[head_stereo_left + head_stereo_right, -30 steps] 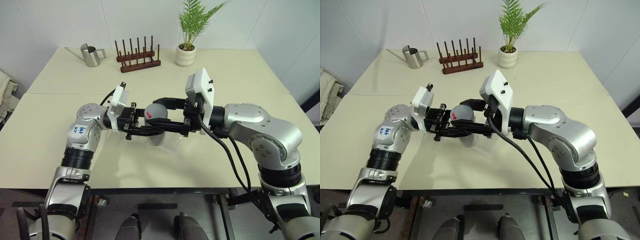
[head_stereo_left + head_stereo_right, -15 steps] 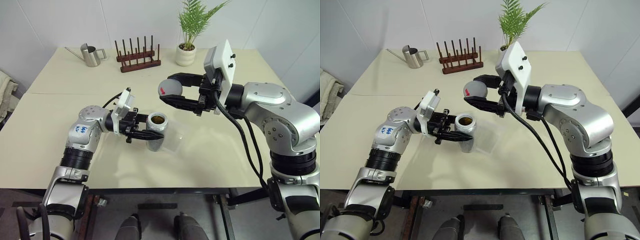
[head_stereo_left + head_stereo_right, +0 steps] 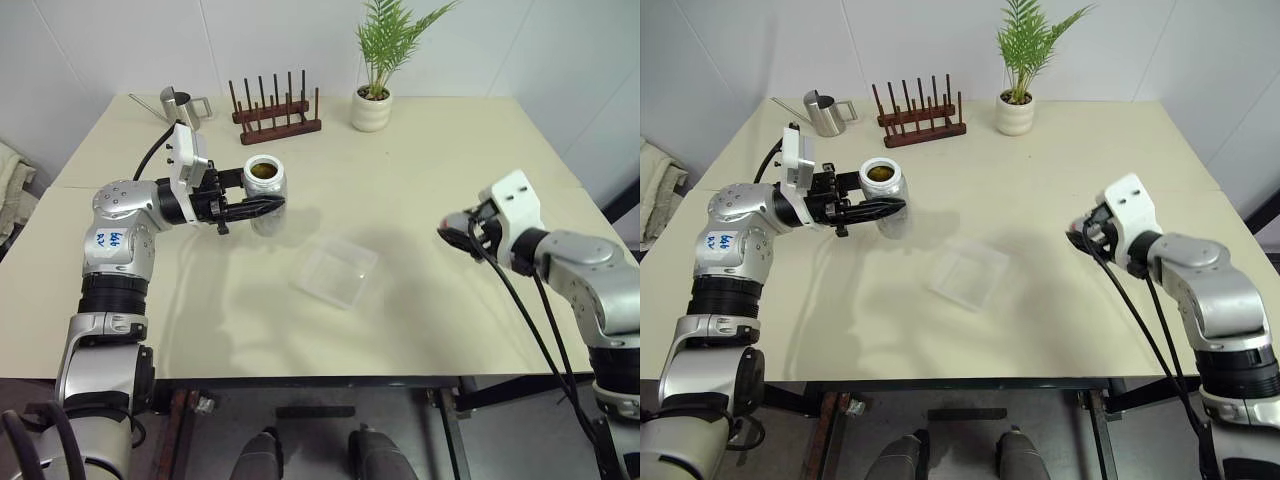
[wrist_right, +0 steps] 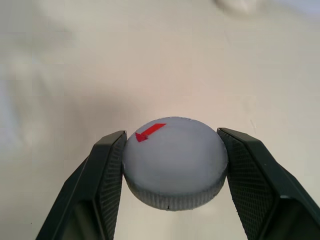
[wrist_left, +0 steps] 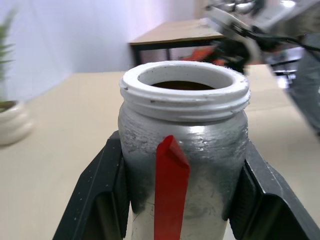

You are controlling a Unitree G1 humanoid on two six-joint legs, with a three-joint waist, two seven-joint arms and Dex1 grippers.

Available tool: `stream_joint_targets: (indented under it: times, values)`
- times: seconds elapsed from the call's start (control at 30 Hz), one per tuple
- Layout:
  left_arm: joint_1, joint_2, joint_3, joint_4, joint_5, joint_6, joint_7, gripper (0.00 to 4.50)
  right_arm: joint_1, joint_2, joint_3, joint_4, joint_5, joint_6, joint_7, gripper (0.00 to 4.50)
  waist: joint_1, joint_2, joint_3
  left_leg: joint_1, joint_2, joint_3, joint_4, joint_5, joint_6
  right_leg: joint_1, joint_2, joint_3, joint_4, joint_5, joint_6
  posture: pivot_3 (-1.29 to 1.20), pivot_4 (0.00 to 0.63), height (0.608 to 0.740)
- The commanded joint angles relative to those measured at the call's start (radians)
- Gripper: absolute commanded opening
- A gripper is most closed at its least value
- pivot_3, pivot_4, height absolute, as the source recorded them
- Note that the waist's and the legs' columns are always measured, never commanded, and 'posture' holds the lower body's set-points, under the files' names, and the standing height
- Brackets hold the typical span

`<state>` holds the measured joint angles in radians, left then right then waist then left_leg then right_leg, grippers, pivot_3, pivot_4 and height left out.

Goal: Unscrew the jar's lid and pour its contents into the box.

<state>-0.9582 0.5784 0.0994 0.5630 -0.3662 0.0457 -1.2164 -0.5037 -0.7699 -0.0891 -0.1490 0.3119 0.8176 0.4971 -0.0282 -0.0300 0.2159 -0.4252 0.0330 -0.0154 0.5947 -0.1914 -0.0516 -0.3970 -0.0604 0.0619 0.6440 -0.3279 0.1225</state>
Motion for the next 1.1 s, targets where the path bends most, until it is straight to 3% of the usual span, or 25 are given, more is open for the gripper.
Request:
stream_joint_targets:
  times: [0.03,0.3,0.5,0.7,0.87,1.0,1.1]
  values:
    - [-0.039,-0.004,0.019,0.042,0.040,-0.104,0.054,2.00,0.052,0.045,-0.052,-0.032,-0.014,0.014,-0.066,2.58,-0.001,0.000,0.000,0.000,0.000,0.000,0.000,0.000,0.000,0.000,0.000,0.000,0.000,0.000,0.000,0.00,0.150,0.740]
    - [-0.104,-0.054,-0.006,0.190,0.123,-0.321,0.098,2.00,0.148,0.201,-0.101,-0.040,0.001,0.004,-0.137,2.58,-0.002,0.000,0.000,0.000,-0.001,0.001,0.002,0.000,0.000,0.001,0.000,0.001,0.000,0.001,0.002,0.00,0.150,0.740]
    - [-0.151,-0.085,-0.025,0.264,0.174,-0.479,0.123,2.00,0.199,0.198,-0.129,-0.104,0.016,-0.016,-0.112,4.48,0.001,0.000,0.000,0.000,-0.001,0.001,0.001,0.000,0.000,0.001,0.000,0.001,0.000,0.001,0.002,0.00,0.150,0.740]
    - [-0.188,-0.118,-0.073,0.318,0.263,-0.684,0.176,2.00,0.316,0.107,-0.257,-0.241,0.129,-0.045,0.046,4.49,0.003,0.000,0.000,-0.001,-0.001,0.001,0.001,0.000,0.000,0.001,0.000,0.001,0.000,0.001,0.003,0.00,0.150,0.740]
    - [-0.239,-0.097,-0.210,0.403,0.553,-0.963,0.395,2.00,0.480,0.045,-0.426,-0.460,0.408,-0.043,0.294,4.49,0.000,0.000,0.000,0.000,-0.001,-0.001,0.002,0.000,0.000,0.003,0.001,0.001,-0.001,0.001,0.004,0.00,0.150,0.740]
    - [-0.299,-0.068,-0.348,0.441,0.869,-1.083,0.722,2.00,0.547,0.023,-0.501,-0.486,0.477,-0.083,0.364,4.49,0.000,-0.001,0.001,0.000,-0.002,-0.001,0.004,0.000,0.000,0.005,0.001,0.002,-0.002,0.003,0.007,0.00,0.150,0.740]
    - [-0.365,-0.039,-0.512,0.418,1.185,-1.082,1.065,2.00,0.593,-0.012,-0.513,-0.492,0.482,-0.082,0.383,4.49,0.002,-0.002,0.001,0.000,-0.002,0.000,0.005,0.000,0.000,0.006,0.001,0.003,-0.006,0.005,0.009,0.00,0.150,0.740]
